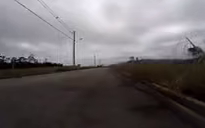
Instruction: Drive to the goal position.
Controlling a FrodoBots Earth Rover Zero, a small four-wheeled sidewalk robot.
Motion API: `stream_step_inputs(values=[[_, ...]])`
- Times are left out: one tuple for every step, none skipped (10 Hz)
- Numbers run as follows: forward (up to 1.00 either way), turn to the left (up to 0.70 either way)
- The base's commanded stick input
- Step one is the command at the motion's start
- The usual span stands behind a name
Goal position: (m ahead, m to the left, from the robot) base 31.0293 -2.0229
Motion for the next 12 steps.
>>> stream_step_inputs(values=[[0.7, 0.0], [0.7, 0.0], [0.7, 0.0], [0.7, 0.0], [0.7, 0.0], [0.7, 0.0], [0.7, 0.0], [0.7, 0.0], [0.7, 0.0], [0.7, 0.0], [0.7, 0.0], [0.7, 0.0]])
